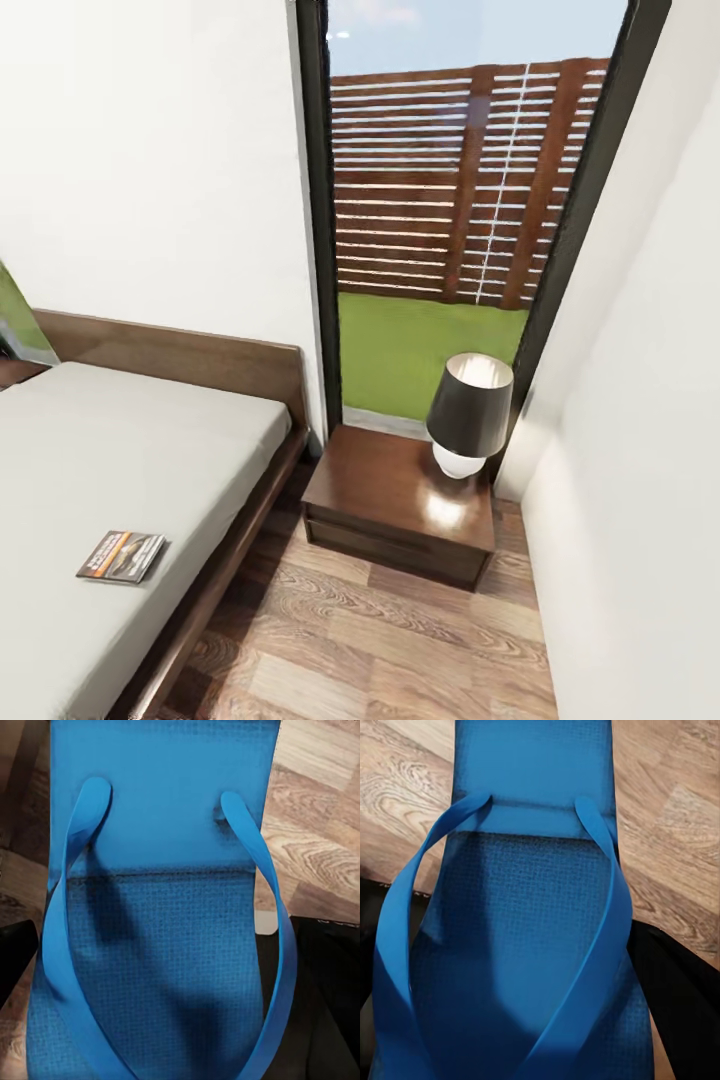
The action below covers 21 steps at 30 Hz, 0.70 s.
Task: In the bedroom, move the book from the bed onto either nightstand, and place the two sandals side by side next to the bed.
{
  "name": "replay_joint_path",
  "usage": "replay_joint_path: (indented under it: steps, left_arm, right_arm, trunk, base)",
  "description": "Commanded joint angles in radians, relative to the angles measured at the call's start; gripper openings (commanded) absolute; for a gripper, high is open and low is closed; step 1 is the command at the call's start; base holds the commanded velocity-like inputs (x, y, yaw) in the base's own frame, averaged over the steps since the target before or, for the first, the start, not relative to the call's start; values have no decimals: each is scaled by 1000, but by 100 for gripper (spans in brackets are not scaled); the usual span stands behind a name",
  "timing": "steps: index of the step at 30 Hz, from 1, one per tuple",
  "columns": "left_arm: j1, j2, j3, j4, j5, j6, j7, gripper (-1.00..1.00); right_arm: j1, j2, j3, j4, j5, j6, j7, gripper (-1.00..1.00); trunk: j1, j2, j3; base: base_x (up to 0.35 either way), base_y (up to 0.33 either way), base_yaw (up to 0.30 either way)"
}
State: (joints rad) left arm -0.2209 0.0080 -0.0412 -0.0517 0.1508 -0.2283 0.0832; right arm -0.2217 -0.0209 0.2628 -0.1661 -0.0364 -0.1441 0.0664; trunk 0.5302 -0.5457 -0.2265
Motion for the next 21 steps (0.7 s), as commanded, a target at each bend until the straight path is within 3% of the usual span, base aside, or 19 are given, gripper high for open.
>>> replay_joint_path:
  steps: [1,21]
  left_arm:
    - [-1,0,-5,1,9,-3,1,-100]
    - [0,-10,-5,1,7,-4,1,-100]
  right_arm:
    - [-1,-1,4,0,-3,-3,3,-100]
    - [0,0,6,1,2,-3,3,-100]
  trunk:
    - [0,-1,0]
    - [0,-1,18]
  base:
    - [0,-2,195]
    - [0,0,247]
